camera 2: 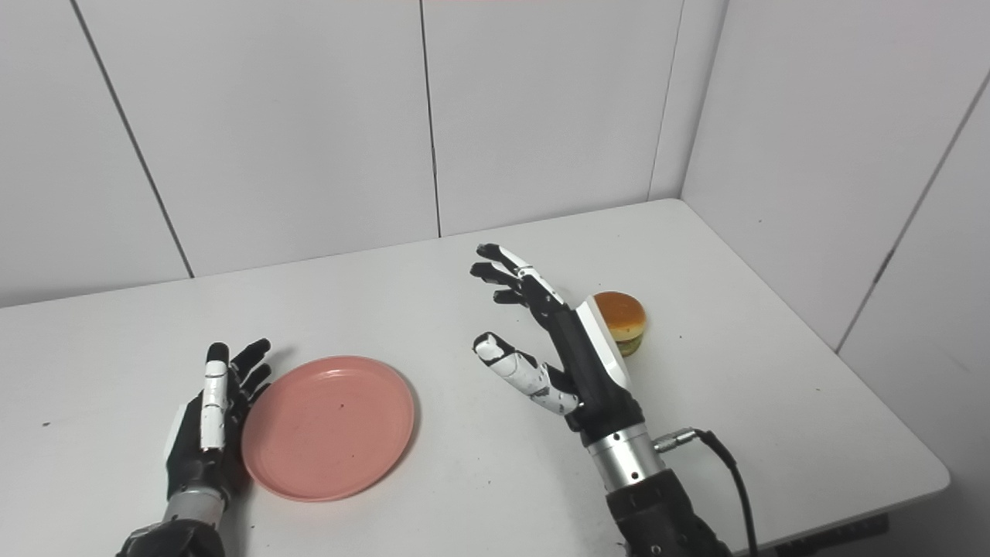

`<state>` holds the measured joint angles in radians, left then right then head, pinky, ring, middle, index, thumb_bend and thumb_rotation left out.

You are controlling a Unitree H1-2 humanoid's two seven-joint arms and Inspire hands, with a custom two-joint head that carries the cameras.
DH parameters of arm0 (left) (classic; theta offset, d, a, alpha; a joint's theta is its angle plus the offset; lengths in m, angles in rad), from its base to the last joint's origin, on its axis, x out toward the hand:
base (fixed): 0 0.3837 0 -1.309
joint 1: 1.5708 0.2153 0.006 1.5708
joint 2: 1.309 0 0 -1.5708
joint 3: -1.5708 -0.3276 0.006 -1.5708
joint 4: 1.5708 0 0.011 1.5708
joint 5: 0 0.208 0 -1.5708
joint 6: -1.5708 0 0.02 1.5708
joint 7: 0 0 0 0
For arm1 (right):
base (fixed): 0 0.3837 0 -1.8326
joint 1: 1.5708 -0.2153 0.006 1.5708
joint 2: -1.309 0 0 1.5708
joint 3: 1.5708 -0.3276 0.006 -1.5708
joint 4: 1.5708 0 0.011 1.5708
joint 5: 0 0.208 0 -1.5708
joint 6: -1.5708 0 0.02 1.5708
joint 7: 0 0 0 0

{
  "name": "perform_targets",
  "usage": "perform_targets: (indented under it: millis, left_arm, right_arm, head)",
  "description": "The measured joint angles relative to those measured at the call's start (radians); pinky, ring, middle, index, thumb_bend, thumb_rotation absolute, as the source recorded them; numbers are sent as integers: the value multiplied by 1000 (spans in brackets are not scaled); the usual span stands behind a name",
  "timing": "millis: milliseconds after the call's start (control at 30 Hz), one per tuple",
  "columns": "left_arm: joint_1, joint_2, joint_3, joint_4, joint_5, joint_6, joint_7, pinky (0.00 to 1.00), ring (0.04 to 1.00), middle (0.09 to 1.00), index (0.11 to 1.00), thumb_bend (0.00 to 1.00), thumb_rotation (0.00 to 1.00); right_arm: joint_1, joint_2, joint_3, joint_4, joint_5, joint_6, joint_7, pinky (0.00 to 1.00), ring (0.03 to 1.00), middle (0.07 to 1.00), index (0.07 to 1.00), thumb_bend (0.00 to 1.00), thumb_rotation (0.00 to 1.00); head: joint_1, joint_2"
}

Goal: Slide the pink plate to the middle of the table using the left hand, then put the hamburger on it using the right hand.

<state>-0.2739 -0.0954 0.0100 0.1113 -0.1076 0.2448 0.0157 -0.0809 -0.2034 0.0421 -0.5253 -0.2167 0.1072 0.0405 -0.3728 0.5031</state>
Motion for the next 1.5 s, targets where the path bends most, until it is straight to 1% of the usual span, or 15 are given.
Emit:
perform_targets:
  millis: [100,267,333,400,467,500,633,800,867,933,1033,1200,1300,1433,1500]
  left_arm:
    - [1,0,-1,-1,0,0,0,961,928,905,723,648,955]
    - [1,-2,-3,-1,0,-2,0,952,919,895,717,628,957]
    - [2,-1,-7,0,0,-6,-1,955,918,881,716,635,963]
    - [3,-1,-11,0,0,-8,-1,965,920,882,712,639,961]
    - [3,-1,-11,0,0,-8,-1,967,923,884,712,637,964]
    - [3,-1,-12,0,0,-8,-1,967,924,888,713,636,963]
    - [3,-1,-12,1,0,-11,-1,956,923,891,719,635,962]
    - [4,-1,-14,2,0,-15,-2,968,925,887,724,636,965]
    - [5,-1,-15,2,0,-15,-2,970,924,885,723,635,967]
    - [6,0,-16,2,0,-18,-2,959,918,879,723,637,967]
    - [6,1,-18,3,1,-20,-2,950,916,876,724,645,964]
    - [6,5,-21,5,2,-22,-2,929,915,879,723,657,964]
    - [6,5,-24,10,1,-27,-2,934,915,876,723,662,962]
    - [6,5,-24,9,1,-28,-2,942,914,873,723,659,959]
    - [6,5,-25,9,1,-28,-2,947,914,872,720,659,955]
  right_arm:
    - [-28,-27,-33,-19,15,30,26,714,804,802,865,889,828]
    - [-74,-60,-57,-19,18,36,53,710,800,808,871,870,857]
    - [-97,-81,-67,-19,9,37,65,727,825,826,865,874,796]
    - [-121,-106,-83,-16,-2,38,74,737,828,829,864,869,776]
    - [-144,-143,-98,-6,-22,38,83,752,825,829,862,880,765]
    - [-153,-160,-105,2,-32,38,86,762,823,825,858,911,769]
    - [-172,-200,-119,55,-68,38,100,777,831,827,851,949,780]
    - [-175,-251,-119,132,-150,37,104,723,807,828,833,928,757]
    - [-176,-276,-118,161,-190,36,104,719,807,833,832,924,758]
    - [-177,-300,-116,189,-231,36,103,725,820,845,835,930,789]
    - [-179,-321,-104,226,-281,35,103,700,815,844,831,919,800]
    - [-196,-335,-86,286,-328,35,103,697,819,849,830,914,817]
    - [-216,-343,-80,354,-339,33,103,686,817,854,834,921,825]
    - [-224,-359,-54,400,-367,33,103,660,798,840,827,942,834]
    - [-230,-366,-40,432,-383,33,103,668,798,830,821,951,823]
  head:
    - [2,0]
    - [3,0]
    - [3,0]
    - [3,0]
    - [3,0]
    - [3,0]
    - [0,-2]
    - [2,0]
    - [2,0]
    - [2,2]
    - [2,2]
    - [-2,2]
    - [0,2]
    - [2,2]
    - [2,3]
